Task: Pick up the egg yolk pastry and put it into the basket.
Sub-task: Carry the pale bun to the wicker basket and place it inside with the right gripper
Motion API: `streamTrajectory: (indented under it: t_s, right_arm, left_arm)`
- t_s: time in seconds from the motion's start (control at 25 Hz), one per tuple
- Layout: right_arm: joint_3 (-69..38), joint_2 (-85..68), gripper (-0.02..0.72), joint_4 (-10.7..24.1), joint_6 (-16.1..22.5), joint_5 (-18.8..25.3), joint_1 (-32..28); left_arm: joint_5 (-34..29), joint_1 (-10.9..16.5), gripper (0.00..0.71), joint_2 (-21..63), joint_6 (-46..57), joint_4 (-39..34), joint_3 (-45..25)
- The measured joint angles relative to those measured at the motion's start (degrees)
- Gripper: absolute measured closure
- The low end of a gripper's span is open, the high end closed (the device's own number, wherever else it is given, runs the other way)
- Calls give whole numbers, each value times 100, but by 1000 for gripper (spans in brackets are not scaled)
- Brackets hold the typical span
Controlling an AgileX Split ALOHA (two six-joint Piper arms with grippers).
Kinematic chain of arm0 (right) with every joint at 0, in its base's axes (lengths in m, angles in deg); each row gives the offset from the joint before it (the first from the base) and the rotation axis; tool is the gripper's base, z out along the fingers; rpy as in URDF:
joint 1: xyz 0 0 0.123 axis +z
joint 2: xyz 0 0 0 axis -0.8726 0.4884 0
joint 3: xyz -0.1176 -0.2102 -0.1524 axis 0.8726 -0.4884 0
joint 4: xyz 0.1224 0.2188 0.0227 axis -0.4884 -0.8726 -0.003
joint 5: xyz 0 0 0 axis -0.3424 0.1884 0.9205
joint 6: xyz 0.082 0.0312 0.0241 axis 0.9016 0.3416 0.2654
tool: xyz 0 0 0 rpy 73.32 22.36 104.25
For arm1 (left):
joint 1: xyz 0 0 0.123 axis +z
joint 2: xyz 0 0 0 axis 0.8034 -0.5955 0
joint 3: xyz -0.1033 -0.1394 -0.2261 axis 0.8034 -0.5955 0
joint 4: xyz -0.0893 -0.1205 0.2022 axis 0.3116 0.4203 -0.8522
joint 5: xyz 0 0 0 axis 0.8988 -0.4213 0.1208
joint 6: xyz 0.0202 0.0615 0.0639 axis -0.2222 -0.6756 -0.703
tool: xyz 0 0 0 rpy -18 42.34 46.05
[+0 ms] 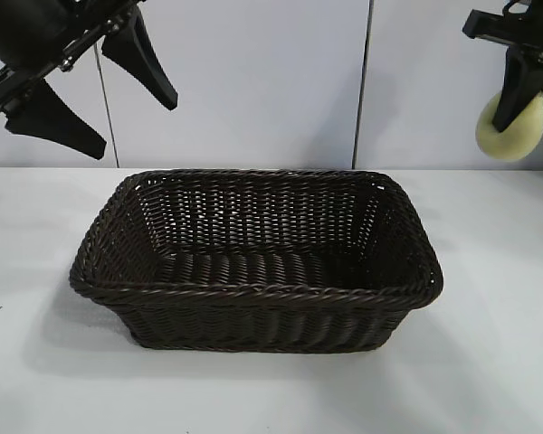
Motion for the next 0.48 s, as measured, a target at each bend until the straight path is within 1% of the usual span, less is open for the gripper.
streamTrajectory:
  t_s: [0.16, 0.36, 0.48]
  right_arm:
    - [0, 0, 636, -44, -98, 4, 554]
    - [0, 0, 637, -76, -99, 11, 1298]
    - [0, 0, 637, -82, -104, -18, 1647]
  left_arm:
    - [-6, 0, 139, 0, 0, 0, 0]
    - [-6, 0, 139, 0, 0, 0, 0]
    - [-10, 0, 139, 0, 0, 0, 0]
